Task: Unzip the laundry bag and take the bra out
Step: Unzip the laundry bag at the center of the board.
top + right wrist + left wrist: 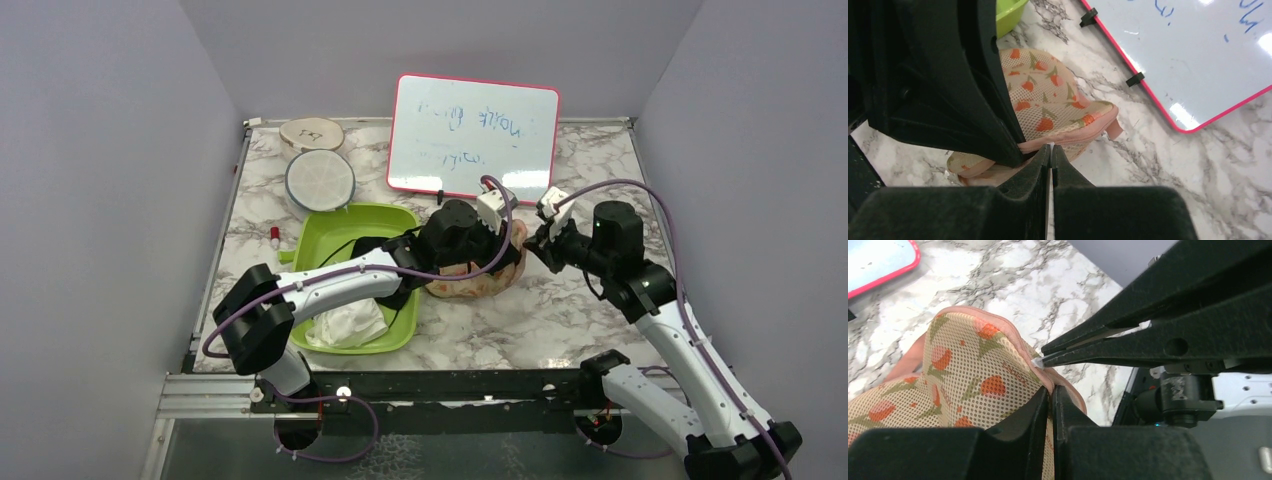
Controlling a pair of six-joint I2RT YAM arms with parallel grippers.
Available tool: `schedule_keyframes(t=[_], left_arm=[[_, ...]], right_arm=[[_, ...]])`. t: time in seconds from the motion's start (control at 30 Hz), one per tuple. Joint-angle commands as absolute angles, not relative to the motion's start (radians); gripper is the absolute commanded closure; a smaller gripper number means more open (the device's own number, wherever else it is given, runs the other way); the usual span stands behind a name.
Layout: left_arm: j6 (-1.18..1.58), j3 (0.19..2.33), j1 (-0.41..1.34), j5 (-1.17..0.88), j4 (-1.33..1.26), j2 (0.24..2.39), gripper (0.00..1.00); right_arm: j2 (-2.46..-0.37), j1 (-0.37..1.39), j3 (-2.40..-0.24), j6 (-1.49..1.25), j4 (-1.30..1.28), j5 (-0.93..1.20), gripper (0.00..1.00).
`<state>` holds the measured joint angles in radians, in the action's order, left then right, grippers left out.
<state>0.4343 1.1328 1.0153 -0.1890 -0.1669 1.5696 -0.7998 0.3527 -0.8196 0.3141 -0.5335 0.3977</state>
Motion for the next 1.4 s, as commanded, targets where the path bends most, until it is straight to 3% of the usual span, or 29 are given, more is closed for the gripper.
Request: schedule_keyframes(t=[0.0,0.23,0.47,0.67,1.1,1.37], left_arm=[[0.328,1.169,1.020,-0.157,-0.133,1.580,1.00],[0.240,1.232,1.022,-0.148,-0.076,1.652,1.00],[0.261,1.279,1.036,-0.195,-0.075,1.757,1.00],[0.263,1.285,1.067,-0.232,-0.079,1.813,1.00],[0.235,1.172,1.128,-0.237,-0.103,1.807,1.00],[0.217,1.145,1.152,-0.266,-0.135,1.819,1.00]], right_arm=[[-0.865,0.352,-0.887,0.081,-0.590,0.219,0.99],[-0.944,0.352,-0.980,-0.248,-0.679,-0.104,0.99],[-1.101,0.353,-0.996,-0.443,-0.739,0.016,0.99],[-1.098,0.350,-0.860,-0.610,-0.640,-0.067,0.99],[-1.180,0.226,-0.808,-0.470,-0.470,-0.178,0.99],[-1.225,0.218,-0.728,-0.424,-0.157,0.098,0.99]])
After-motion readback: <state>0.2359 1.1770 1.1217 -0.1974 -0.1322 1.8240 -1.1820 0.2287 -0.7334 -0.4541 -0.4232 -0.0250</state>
